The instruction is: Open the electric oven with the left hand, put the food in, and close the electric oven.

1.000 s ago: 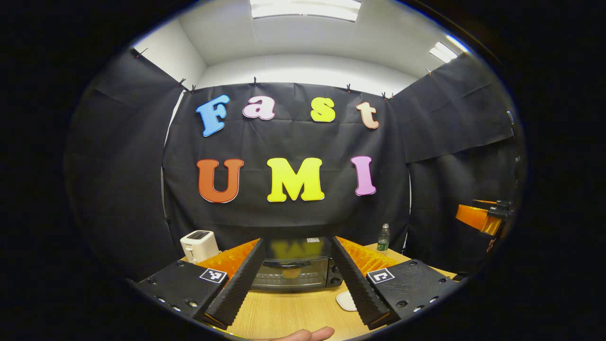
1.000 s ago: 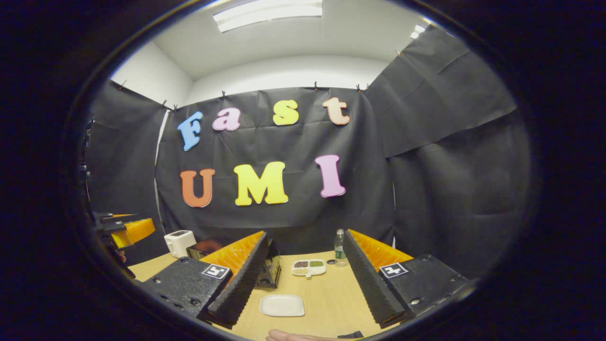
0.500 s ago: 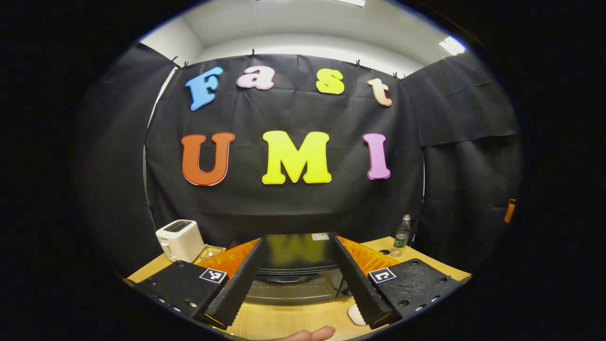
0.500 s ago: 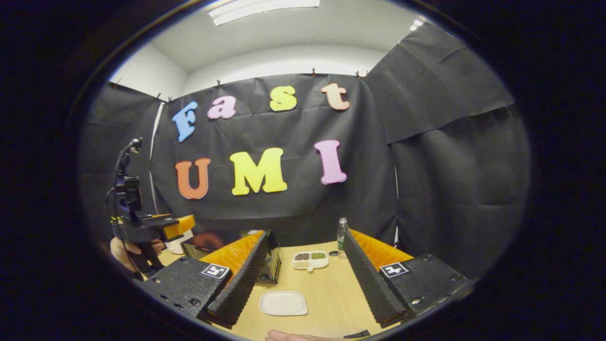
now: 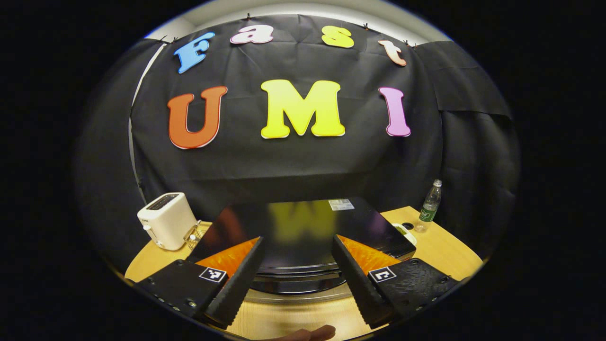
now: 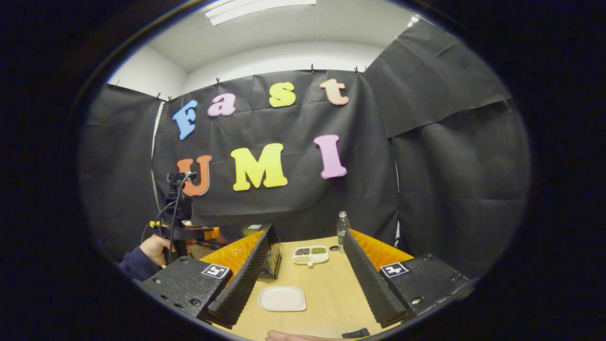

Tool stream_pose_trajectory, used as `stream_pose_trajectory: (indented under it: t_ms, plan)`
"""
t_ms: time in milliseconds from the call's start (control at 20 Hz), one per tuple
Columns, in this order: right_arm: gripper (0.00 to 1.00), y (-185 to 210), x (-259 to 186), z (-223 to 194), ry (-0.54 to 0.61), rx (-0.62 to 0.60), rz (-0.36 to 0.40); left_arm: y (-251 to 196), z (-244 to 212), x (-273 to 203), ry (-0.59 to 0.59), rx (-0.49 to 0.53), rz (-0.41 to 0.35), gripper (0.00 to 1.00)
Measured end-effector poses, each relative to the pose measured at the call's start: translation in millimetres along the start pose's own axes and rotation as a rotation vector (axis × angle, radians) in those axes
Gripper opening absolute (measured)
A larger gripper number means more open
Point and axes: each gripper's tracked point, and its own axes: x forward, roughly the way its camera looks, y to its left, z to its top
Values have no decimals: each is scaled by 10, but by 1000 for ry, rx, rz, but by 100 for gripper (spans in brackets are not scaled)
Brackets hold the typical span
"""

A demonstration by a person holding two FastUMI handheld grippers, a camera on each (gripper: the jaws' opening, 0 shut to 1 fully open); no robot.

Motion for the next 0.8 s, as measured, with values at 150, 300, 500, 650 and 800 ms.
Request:
stream_pose_trajectory:
  t_ms: [150, 300, 500, 650, 800]
  plan:
    - [98, -12, -106, 76, -29, -7, 6, 148, -177, 73, 66, 8, 67, 94]
    - [98, -47, -138, 64, -32, -7, -3, 185, -262, 50, 67, -30, 80, 89]
    - [98, -10, -226, -26, -2, 18, 14, 114, -269, 56, 15, 15, 46, 99]
    - [98, -61, -300, -32, -3, 11, 0, 111, -301, -5, 9, -8, 3, 99]
    - [98, -93, -385, -46, -2, 11, -11, 98, -314, -68, 5, -8, 0, 99]
